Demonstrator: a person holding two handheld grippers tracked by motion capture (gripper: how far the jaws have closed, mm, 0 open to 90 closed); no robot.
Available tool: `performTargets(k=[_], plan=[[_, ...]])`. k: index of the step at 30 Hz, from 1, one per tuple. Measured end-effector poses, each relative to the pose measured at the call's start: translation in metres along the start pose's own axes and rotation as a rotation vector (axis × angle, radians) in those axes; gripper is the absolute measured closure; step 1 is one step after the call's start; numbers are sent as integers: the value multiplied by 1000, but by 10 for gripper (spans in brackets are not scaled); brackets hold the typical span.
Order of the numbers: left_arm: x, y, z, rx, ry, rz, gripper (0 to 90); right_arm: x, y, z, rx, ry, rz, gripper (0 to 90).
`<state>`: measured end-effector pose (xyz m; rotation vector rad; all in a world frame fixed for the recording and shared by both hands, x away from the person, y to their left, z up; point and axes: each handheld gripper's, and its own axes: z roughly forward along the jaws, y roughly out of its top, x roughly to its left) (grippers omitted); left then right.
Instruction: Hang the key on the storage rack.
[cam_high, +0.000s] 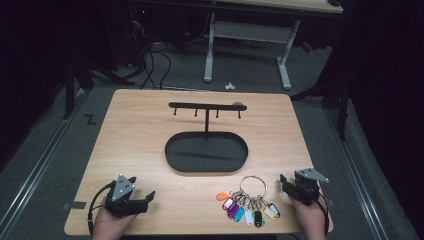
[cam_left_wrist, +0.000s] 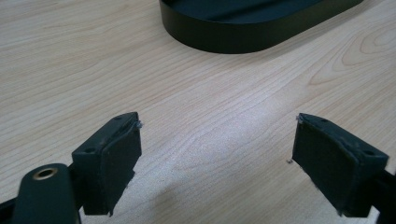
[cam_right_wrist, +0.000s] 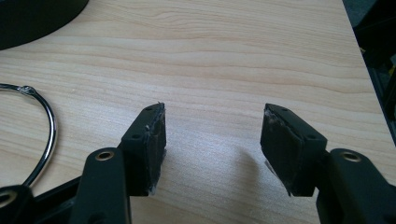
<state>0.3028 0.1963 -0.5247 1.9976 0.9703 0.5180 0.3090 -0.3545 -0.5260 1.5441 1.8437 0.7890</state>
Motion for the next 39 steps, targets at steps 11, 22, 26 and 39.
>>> performTargets(k=[11,22,26,39], plan=[[0,-1,1,-2,3,-2,160,1,0,-1,-9,16,-4,390],[2,0,1,-4,31,-8,152,5,6,-6,-15,97,1,432],[2,1,-1,-13,30,-5,152,8,5,-5,-13,105,-10,413],[17,-1,-11,-54,30,-57,152,25,13,-2,49,168,-11,215]])
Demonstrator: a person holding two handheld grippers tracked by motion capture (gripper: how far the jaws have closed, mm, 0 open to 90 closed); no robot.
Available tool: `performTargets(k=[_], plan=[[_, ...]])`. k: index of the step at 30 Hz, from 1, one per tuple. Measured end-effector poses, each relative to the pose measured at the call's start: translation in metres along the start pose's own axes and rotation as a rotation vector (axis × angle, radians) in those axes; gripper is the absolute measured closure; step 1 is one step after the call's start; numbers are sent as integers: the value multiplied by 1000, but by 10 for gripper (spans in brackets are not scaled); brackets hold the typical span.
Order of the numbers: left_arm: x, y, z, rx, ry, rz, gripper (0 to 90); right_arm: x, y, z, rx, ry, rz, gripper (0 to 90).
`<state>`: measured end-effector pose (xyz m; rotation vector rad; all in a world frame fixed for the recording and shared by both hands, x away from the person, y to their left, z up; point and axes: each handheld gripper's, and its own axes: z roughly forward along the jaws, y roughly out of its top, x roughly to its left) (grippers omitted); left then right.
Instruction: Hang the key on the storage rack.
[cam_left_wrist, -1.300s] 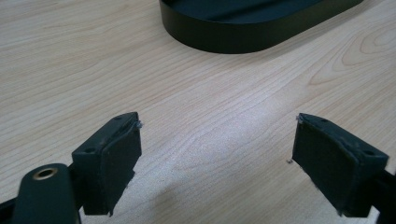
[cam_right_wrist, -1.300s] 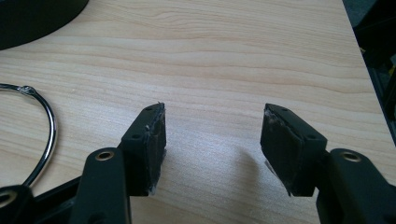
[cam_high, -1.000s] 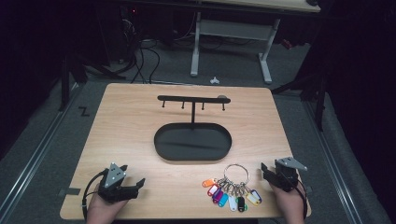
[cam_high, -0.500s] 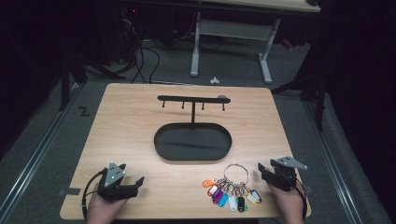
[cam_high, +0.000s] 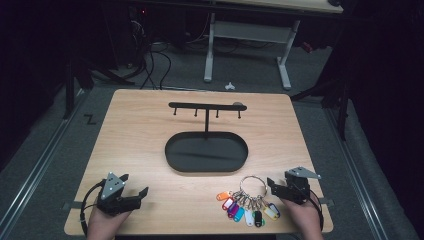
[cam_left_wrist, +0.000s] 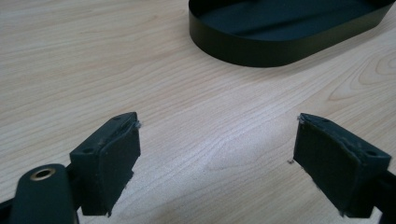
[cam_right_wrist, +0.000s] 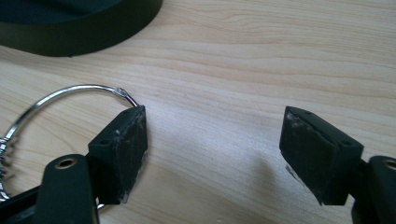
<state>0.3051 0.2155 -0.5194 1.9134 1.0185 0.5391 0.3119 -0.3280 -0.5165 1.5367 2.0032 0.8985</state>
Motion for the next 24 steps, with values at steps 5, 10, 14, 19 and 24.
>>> performTargets(k=[5,10,14,19,24], plan=[[-1,1,2,-5,-20,4,152,6,5,4,133,5,-72,185],[-5,4,8,1,-35,13,146,9,10,4,203,24,-114,203],[-7,4,9,5,-36,23,146,9,16,0,223,41,-127,197],[-8,3,9,11,-37,24,146,10,22,-4,282,45,-154,196],[-9,2,9,20,-40,26,146,14,28,-4,347,42,-183,220]])
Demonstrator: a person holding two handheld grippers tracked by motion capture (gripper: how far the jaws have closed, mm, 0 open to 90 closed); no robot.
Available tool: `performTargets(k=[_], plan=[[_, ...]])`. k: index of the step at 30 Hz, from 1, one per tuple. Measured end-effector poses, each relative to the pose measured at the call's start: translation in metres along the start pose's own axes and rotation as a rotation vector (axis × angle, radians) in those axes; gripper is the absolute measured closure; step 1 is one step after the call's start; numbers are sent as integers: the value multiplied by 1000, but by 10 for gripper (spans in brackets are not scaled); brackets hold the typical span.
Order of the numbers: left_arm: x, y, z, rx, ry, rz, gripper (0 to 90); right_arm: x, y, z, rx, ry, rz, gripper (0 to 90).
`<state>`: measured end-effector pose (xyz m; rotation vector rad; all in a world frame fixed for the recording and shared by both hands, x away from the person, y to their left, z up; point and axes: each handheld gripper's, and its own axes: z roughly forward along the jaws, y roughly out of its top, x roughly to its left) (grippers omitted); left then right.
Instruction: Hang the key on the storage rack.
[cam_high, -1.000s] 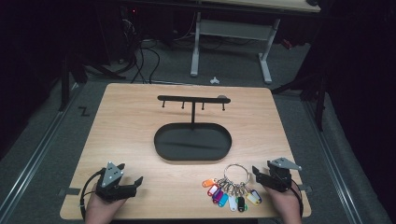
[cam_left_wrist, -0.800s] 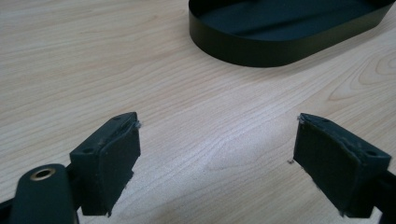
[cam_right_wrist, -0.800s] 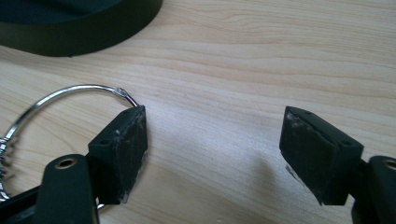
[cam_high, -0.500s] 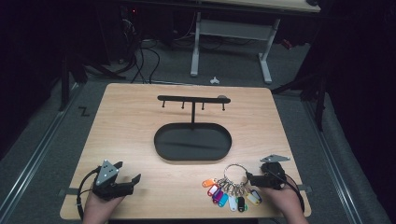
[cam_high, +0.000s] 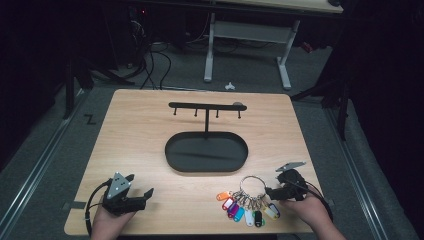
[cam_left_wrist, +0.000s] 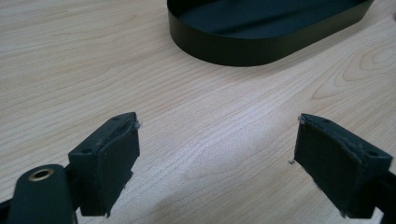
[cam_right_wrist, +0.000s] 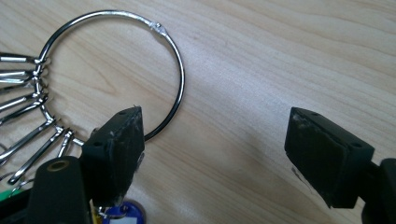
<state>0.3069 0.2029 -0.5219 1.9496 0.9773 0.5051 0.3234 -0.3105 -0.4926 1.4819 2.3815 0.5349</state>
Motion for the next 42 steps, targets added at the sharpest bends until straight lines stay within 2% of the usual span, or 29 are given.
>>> performTargets(k=[2,3,6,7,9,10,13,16,19,22,25,26,28,30,33,34,36,37,38,42], plan=[[0,-1,-1,-10,-11,-3,146,1,5,0,34,4,-3,230],[0,-1,-1,-10,-11,-3,146,1,5,0,34,4,-3,230],[-2,-1,0,-8,-17,1,146,2,14,0,90,7,-23,255],[-2,-1,0,-8,-17,1,146,2,14,0,90,7,-23,255],[-3,-1,0,-5,-20,6,146,3,19,-1,113,14,-38,269],[-3,-1,0,-5,-23,8,146,4,24,-1,138,24,-54,315],[-3,-1,-1,-7,-31,11,146,5,29,-1,164,40,-74,347],[-5,-1,-1,-2,-39,20,146,9,36,1,224,47,-108,351],[-5,-1,0,-3,-42,22,146,12,39,2,237,50,-125,354],[-5,0,1,0,-45,23,146,15,44,7,280,69,-141,386],[-5,0,1,-1,-43,25,147,16,46,10,300,67,-154,397],[-4,0,0,-2,-47,20,147,17,50,13,317,64,-164,427],[-5,0,1,0,-46,23,147,17,54,16,329,77,-164,435],[-5,0,1,5,-47,25,147,18,59,20,347,81,-185,435],[-5,0,0,5,-49,25,148,19,63,23,356,81,-199,414],[-5,0,1,5,-51,16,148,20,68,27,364,97,-226,327],[-5,-1,1,7,-52,15,148,21,69,27,367,107,-221,327],[-5,-1,1,7,-54,15,148,20,71,29,363,115,-247,322],[-5,-1,1,9,-53,20,149,22,74,31,382,97,-223,336],[-5,0,1,6,-53,26,149,17,80,36,394,100,-226,393]])
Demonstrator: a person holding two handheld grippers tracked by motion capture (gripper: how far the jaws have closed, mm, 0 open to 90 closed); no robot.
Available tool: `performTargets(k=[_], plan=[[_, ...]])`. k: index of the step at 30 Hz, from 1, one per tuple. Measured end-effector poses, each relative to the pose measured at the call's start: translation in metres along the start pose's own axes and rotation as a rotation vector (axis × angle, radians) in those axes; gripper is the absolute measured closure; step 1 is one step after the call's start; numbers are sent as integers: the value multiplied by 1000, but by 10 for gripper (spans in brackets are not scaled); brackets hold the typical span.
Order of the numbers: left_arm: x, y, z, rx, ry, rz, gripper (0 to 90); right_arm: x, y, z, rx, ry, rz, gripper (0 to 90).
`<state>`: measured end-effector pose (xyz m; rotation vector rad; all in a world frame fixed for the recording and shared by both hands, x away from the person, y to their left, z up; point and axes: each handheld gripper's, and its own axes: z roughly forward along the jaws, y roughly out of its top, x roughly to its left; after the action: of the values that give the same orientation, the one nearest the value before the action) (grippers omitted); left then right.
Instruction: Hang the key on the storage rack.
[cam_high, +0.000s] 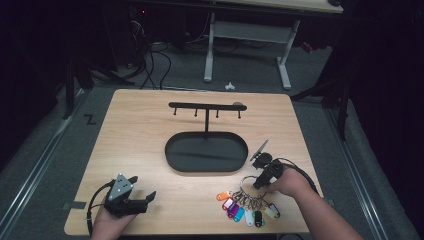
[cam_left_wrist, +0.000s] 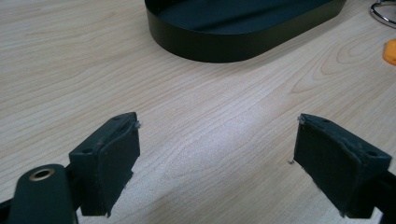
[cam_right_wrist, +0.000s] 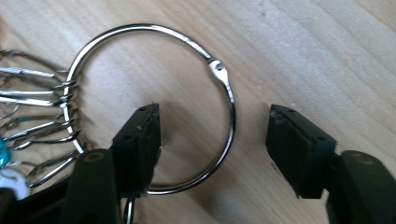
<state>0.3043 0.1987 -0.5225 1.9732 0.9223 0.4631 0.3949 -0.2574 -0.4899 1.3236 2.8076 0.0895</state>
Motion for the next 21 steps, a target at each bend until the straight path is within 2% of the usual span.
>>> performTargets(k=[1,2,6,9,13,15,16,17,19,21], plan=[[0,0,0,0,0,0,149,0,0,0,0,0,0,393],[0,0,0,0,1,3,150,-3,2,0,7,3,2,435],[0,0,0,0,2,0,150,-6,4,0,16,12,5,431],[0,0,0,-3,1,-3,150,-4,9,0,40,5,-10,433],[0,0,0,-2,2,0,150,-2,13,1,47,0,-36,457],[0,0,0,-1,3,3,151,0,13,0,56,-3,-25,461],[0,0,0,4,1,5,151,-3,14,1,52,-3,-33,495],[0,0,1,5,0,6,151,-3,14,0,60,2,-10,510],[-1,0,1,6,1,6,151,-5,14,0,61,9,1,525],[-1,0,1,4,2,6,152,-5,14,0,61,1,-5,547]])
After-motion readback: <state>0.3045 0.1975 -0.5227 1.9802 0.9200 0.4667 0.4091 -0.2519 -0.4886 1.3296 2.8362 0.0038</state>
